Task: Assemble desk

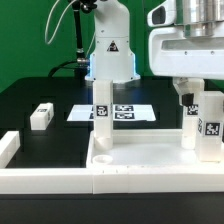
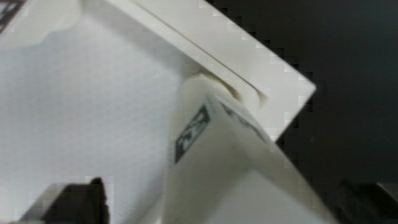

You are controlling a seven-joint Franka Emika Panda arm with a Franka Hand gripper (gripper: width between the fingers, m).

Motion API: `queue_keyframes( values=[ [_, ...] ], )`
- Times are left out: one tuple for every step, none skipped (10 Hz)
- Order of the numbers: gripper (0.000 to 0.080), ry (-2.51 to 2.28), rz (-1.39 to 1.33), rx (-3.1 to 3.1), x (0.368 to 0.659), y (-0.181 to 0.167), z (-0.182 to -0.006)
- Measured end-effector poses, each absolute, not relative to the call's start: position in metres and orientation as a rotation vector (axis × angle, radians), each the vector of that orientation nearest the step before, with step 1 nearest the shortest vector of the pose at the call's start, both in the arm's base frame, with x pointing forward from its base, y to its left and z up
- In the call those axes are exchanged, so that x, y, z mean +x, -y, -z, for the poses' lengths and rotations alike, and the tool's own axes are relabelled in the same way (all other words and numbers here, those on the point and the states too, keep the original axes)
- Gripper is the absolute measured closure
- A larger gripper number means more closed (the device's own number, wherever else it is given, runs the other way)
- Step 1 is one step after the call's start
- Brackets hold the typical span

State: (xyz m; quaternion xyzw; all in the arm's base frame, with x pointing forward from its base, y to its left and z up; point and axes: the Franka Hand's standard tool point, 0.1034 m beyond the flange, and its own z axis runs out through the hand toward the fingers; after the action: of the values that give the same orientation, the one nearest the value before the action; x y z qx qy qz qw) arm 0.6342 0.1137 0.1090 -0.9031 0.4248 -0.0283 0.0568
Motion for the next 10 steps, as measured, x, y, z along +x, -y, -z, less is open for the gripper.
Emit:
queue_keyframes(
  values=[
    [0.0151, -1.137, 0.095, -2.810, 0.6340, -0.1133, -0.1085],
    [0.0151, -1.021, 0.102, -2.857, 0.6343, -0.1113, -0.1083],
    [0.0151, -0.850, 0.114, -2.927, 0.6347, -0.1117, -0.1086],
    [0.0151, -0.462, 0.139, -3.033, 0.6368, -0.1137, -0.1092],
    [0.0151, -0.234, 0.141, -3.064, 0.6365, -0.1143, -0.1074],
    [0.0151, -0.157, 0.149, -3.075, 0.6379, -0.1153, -0.1088],
    [0.0268, -0.272, 0.144, -3.062, 0.6377, -0.1153, -0.1083],
    [0.0403, -0.266, 0.145, -3.067, 0.6378, -0.1141, -0.1082],
    [0.0403, -0.332, 0.142, -3.059, 0.6377, -0.1138, -0.1079],
    [0.0511, -0.490, 0.137, -3.034, 0.6379, -0.1127, -0.1079]
  ],
)
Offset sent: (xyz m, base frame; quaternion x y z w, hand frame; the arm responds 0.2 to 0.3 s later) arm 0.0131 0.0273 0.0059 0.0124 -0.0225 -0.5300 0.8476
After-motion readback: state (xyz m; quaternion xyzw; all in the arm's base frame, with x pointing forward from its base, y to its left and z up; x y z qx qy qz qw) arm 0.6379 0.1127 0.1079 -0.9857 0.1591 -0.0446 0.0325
